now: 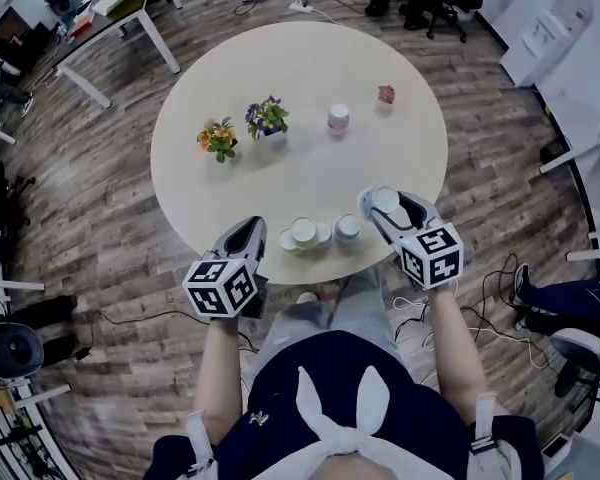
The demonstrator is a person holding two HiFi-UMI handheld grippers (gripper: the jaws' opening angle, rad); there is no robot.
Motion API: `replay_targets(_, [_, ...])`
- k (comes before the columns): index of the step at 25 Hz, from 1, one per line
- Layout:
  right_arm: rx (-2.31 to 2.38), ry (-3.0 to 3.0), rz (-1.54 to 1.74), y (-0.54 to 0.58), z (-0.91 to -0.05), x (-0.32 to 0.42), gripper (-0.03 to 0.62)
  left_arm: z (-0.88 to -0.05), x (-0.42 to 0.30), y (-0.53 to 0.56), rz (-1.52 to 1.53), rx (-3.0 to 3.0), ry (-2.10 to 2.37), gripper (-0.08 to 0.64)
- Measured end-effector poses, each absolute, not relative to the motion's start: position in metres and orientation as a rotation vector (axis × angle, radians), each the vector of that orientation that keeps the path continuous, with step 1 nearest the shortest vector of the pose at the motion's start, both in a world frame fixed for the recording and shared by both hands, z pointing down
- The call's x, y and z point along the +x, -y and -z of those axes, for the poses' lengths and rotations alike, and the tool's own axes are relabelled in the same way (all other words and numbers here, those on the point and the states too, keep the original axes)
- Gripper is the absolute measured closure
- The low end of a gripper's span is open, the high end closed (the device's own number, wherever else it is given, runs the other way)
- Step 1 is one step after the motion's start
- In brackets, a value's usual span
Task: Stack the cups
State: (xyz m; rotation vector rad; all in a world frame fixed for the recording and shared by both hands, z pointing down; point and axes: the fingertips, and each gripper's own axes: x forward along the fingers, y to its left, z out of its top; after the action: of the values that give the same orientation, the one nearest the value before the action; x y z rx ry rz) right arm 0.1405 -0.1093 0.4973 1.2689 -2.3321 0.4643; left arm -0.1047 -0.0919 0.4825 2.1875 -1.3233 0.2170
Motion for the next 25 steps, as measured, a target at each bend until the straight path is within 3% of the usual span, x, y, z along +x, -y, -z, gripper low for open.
replay_targets(25, [1.016, 2.338, -0.447, 0.083, -0.530, 0.065, 0.344, -0.499, -0.112, 0.068, -0.275, 2.158, 1.321, 0.528])
